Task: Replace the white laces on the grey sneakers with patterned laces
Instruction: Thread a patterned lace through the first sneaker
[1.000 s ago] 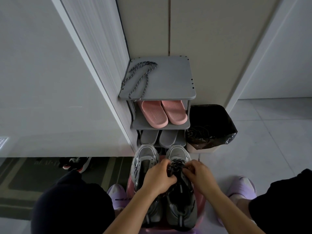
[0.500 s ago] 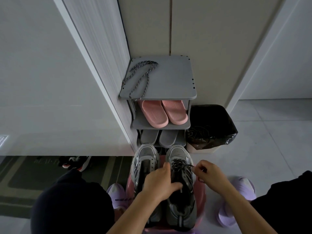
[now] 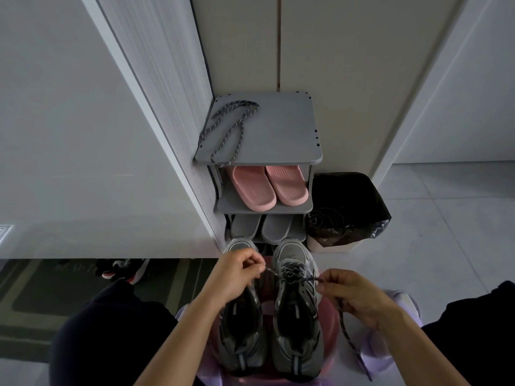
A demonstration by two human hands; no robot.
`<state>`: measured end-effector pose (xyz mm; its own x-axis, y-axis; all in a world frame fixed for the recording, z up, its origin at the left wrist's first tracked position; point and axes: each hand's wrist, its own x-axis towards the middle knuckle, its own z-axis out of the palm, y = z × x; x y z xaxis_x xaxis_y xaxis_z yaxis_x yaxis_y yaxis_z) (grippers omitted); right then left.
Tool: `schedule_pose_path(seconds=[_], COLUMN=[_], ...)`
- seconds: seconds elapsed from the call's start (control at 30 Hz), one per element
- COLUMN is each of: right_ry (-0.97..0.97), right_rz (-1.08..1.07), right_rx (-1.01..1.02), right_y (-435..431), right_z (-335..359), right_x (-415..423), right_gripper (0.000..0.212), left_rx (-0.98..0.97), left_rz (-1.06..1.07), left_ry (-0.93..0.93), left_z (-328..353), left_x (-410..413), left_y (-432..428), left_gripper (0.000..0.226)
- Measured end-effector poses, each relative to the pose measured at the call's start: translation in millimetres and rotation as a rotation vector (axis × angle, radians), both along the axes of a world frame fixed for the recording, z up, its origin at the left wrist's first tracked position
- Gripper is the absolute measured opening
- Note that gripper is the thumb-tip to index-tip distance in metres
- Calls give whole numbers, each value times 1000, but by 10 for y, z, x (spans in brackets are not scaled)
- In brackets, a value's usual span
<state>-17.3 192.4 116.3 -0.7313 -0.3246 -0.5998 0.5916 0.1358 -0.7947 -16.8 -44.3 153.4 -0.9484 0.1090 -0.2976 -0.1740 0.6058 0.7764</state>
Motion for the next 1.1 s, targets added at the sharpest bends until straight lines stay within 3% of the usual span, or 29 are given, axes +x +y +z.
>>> schedule_pose_path(seconds=[0.07, 0.13, 0.17, 0.27, 0.3, 0.37, 0.43, 0.5, 0.57, 0.7, 0.83, 0.87, 0.9, 1.0, 1.1], right_ry=[3, 9, 16, 21, 6, -60, -121, -137, -127, -108, -109, -80, -39, 67, 169], right_rz=[-39, -79, -90, -159, -206, -332, -451, -537, -592, -408, -44, -22, -27, -21, -48], right_rx=[25, 45, 54, -3, -59, -199, -317, -367, -363, -146, -21, 2, 32, 97, 163], right_y=[-26, -52, -61, -82, -89, -121, -163, -190, -164, -68, -154, -186, -203, -224, -240], right_z=[-9, 0, 12, 60, 68, 71, 70, 75, 74, 50, -18, -25, -42, -43, -70], right_x=[-14, -29, -37, -57, -69, -105, -138, -166, -179, -55, 182, 210, 218, 195, 176], right_gripper=[11, 15, 17, 15, 13, 13, 14, 14, 15, 15, 9, 5, 6, 9, 12], left_rx=[151, 153, 76, -543, -578, -297, 46, 122, 119, -62, -443, -557, -618, -609, -425], left_rz=[-71, -78, -29, 39, 32, -6, -132, -241, -176, -47, -219, -268, -306, -313, -265], left_ry=[10, 52, 84, 238, 296, 267, -61, -231, -238, -54, 256, 358, 348, 365, 429], left_z=[33, 11, -27, -158, -173, -135, -120, -218, -338, -336, -317, -333, -335, -440, -431], left_x=[0, -23, -61, -103, -81, 33, 245, 454, 531, 472, 347, 306, 285, 243, 291], left_y=[111, 209, 217, 114, 108, 237, 531, 769, 816, 719, 682, 677, 674, 690, 651], left_gripper=[15, 13, 13, 19, 19, 20, 28, 24, 8, 14, 22, 25, 33, 41, 24])
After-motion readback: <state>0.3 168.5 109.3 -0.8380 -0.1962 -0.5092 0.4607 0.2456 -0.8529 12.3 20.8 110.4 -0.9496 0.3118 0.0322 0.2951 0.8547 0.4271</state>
